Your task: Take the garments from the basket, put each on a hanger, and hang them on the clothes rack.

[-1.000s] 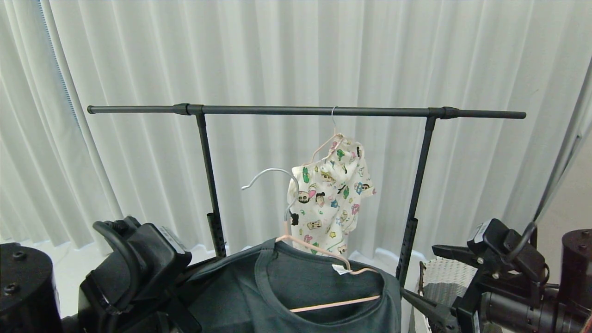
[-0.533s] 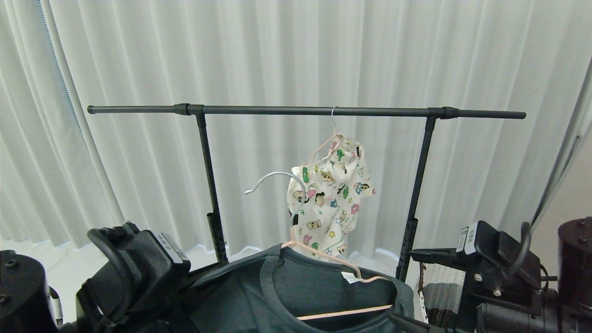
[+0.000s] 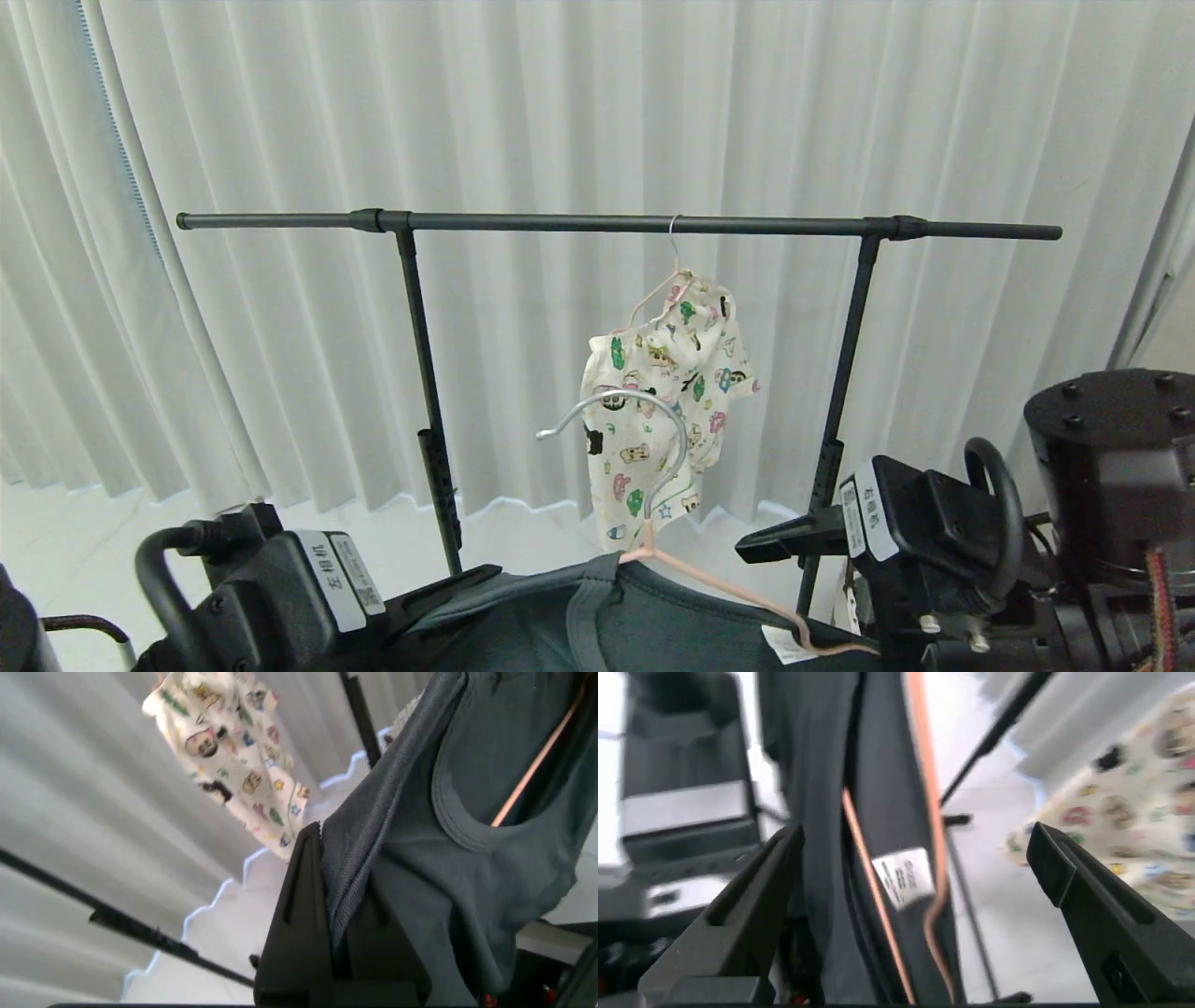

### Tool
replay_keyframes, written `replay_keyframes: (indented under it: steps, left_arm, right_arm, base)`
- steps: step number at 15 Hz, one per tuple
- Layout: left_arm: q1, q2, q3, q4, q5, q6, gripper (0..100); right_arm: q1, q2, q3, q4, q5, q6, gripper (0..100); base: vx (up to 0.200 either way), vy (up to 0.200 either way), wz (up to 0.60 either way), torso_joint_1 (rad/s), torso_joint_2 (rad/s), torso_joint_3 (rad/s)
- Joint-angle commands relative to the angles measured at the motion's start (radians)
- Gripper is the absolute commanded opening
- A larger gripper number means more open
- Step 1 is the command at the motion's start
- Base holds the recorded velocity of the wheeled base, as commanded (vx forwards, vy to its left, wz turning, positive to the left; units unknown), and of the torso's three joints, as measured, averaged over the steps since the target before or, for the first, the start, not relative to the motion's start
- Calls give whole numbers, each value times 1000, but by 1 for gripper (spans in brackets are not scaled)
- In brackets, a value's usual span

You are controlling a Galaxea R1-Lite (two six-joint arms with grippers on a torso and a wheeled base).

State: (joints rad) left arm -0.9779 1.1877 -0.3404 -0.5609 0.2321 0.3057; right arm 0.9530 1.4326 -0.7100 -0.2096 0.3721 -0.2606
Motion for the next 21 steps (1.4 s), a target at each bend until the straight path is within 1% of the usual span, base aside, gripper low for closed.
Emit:
replay_keyframes:
  steps: [1,3,4,6,9,12,13,16,19,21]
  left_arm:
    - [-18,0,1,-11,3,13,0]
    - [-19,-2,3,-11,3,46,0]
    - [-21,0,3,-11,3,53,0]
    - [-27,0,-2,-11,3,53,0]
    - [-27,0,-11,-11,3,53,0]
    - [-27,0,-20,-11,3,53,0]
    - [-27,3,-23,-13,3,53,0]
    - [-27,1,-22,-13,3,53,0]
    - [-31,1,-22,-13,3,53,0]
    - [-42,1,-20,-13,3,55,0]
  right_arm:
    - [7,26,-9,6,8,1,100]
    - [7,37,-14,21,10,6,100]
    - [6,43,-16,25,10,26,100]
    - [6,46,-19,27,8,66,100]
    - [6,62,-17,27,4,98,100]
    - [0,66,-16,27,1,106,100]
    - [-2,72,-17,27,-4,106,0]
    - [-3,78,-19,25,-10,106,0]
    - [-3,78,-19,21,-42,106,0]
    - [-3,77,-19,18,-45,103,0]
  base:
    - [0,0,0,0,0,0]
    - [0,0,0,0,0,0]
    - [0,0,0,0,0,0]
    - [0,0,0,0,0,0]
    - [0,0,0,0,0,0]
    - [0,0,0,0,0,0]
    - [0,0,0,0,0,0]
    - [0,0,0,0,0,0]
    - [0,0,0,0,0,0]
    - [0,0,0,0,0,0]
